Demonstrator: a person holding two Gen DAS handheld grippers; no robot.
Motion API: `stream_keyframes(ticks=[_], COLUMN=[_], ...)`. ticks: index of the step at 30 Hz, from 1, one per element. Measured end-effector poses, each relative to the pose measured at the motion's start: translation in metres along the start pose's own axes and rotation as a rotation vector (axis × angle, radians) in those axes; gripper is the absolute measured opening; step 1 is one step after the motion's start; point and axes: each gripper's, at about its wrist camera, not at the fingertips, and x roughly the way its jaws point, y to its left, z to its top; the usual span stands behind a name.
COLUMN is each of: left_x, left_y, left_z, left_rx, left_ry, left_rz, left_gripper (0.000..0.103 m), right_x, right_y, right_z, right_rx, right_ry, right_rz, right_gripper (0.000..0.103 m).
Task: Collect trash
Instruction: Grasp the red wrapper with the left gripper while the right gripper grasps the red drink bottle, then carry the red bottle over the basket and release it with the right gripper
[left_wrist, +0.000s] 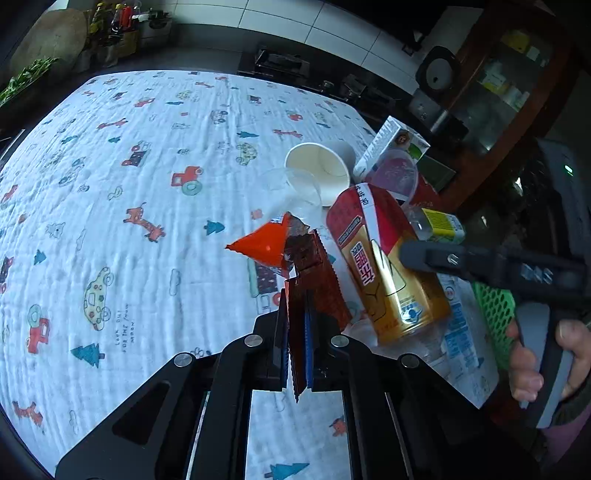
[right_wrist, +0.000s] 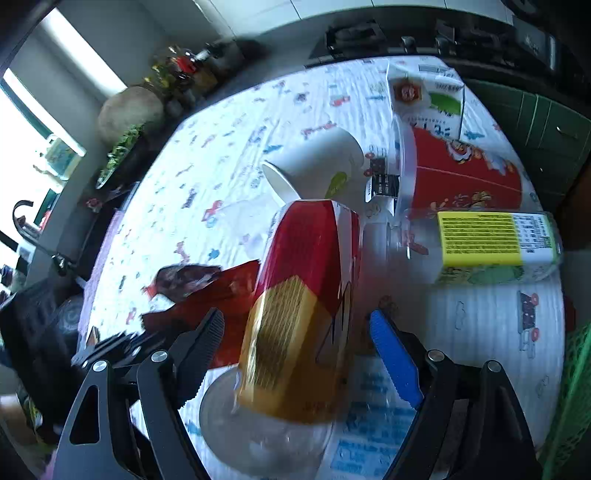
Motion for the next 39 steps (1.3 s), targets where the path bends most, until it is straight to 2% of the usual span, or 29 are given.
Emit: stream_keyframes(ticks=[4,9,15,21,30,39], left_x=[0.001,-0.002,-0.014,-0.023,-0.048,-0.071], left_y=[0.003,0.004,0.000,-0.004,-0.015,-0.054], left_z=[-0.002,-0.002,0.000,0.003,0.010,0.024], left_rx=[-0.006,-0.005,0.007,0.009,0.016,0.089], left_ry=[0.005,-0.003,-0.031,-0.052,-0.095,-0.143], left_rz=[-0.001,-0.001,-0.007,-0.014,-0.028,-0.097], left_gripper=[0.005,0.005,0.003,0.001,0.001,0.001], right_x=[0.017,0.038,0.041,0.023,-0.027,-0.082], right_y=[-0.001,-0.002,-0.003,-0.006,-0.011,-0.035], right_z=[0.009,0.010,0.010,0.008,0.003,-0.016], right_rx=[0.024,0.052,0.057,0.063,0.078,0.123], right_ry=[0.046,0.113,0.115,0.065,-0.028,-0.148], right_rz=[-0.018,-0.033,-0.036,0.010,0.109,0.164], right_gripper=[0.079,0.071,0.069,0.069,0.067,0.065])
